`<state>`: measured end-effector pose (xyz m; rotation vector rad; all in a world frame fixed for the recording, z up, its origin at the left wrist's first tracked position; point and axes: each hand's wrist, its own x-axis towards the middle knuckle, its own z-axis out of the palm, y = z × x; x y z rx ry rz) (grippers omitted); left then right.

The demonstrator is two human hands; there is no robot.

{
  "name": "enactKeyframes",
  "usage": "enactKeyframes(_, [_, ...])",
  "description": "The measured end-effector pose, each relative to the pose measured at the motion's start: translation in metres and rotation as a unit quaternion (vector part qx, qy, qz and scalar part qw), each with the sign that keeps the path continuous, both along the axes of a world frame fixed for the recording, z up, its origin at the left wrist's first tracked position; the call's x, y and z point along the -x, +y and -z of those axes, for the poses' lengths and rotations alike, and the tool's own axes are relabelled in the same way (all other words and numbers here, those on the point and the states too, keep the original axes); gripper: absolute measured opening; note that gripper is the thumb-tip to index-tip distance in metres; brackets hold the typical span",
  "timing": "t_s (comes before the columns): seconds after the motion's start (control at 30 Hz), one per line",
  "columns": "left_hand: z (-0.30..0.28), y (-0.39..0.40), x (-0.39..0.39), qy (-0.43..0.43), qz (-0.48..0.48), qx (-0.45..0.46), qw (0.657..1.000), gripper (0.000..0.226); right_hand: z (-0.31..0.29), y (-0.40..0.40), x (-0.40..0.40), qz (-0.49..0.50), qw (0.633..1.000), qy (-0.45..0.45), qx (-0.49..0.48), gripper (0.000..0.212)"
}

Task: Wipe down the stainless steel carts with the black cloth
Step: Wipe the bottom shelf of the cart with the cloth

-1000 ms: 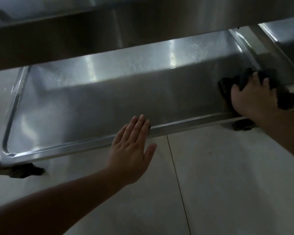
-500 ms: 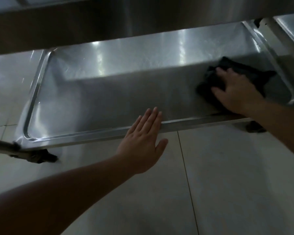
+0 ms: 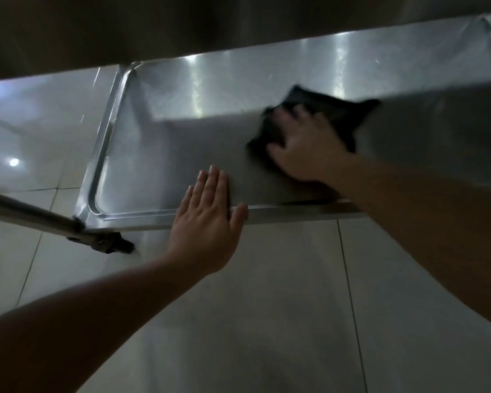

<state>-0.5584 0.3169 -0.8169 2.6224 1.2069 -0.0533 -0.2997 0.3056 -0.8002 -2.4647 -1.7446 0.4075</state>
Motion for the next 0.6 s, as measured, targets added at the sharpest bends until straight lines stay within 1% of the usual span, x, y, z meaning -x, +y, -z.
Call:
enactKeyframes(0.03, [-0.001, 0.000, 0.000, 0.004, 0.000, 0.004, 1.000, 0.083, 0.000, 0.001, 0.020, -0.064, 0.998, -0.004, 0.003, 0.072])
enactKeyframes(0.1, [-0.003, -0.001, 0.001, 0.009, 0.001, 0.012, 1.000, 0.083, 0.003, -0.015, 0.038, -0.142, 0.990, -0.004, -0.002, 0.070])
enactKeyframes(0.17, [-0.004, -0.001, 0.002, 0.004, 0.003, 0.018, 1.000, 0.083, 0.004, -0.050, 0.022, -0.168, 0.986, 0.001, -0.014, 0.069])
enactKeyframes(0.23, [-0.003, 0.001, 0.003, 0.000, 0.008, 0.017, 1.000, 0.083, 0.002, -0.089, -0.018, -0.147, 0.989, 0.011, -0.004, 0.072])
enactKeyframes(0.3, [-0.003, 0.003, 0.004, 0.004, 0.018, 0.017, 1.000, 0.082, 0.002, -0.128, -0.074, -0.058, 0.998, 0.015, 0.006, 0.078])
enactKeyframes(0.37, [-0.002, 0.003, 0.005, 0.006, 0.025, 0.016, 1.000, 0.081, 0.004, -0.161, -0.133, 0.078, 0.997, 0.029, -0.003, 0.078])
enactKeyframes(0.43, [-0.001, 0.005, 0.005, 0.005, 0.026, 0.013, 1.000, 0.080, 0.008, -0.175, -0.181, 0.223, 0.974, 0.040, 0.014, 0.078])
enactKeyframes(0.47, [0.000, 0.005, 0.004, 0.003, 0.025, 0.012, 1.000, 0.080, 0.010, -0.172, -0.199, 0.280, 0.959, 0.035, 0.032, 0.078])
enactKeyframes(0.5, [0.002, 0.006, 0.004, 0.002, 0.024, 0.013, 1.000, 0.080, 0.011, -0.162, -0.210, 0.326, 0.943, 0.032, 0.052, 0.079])
enactKeyframes(0.57, [0.004, 0.007, 0.004, 0.003, 0.028, 0.020, 0.999, 0.081, 0.005, -0.128, -0.207, 0.401, 0.912, 0.051, 0.064, 0.087])
enactKeyframes(0.6, [0.005, 0.007, 0.004, 0.005, 0.029, 0.023, 0.999, 0.082, -0.001, -0.105, -0.194, 0.409, 0.909, 0.058, 0.060, 0.091])
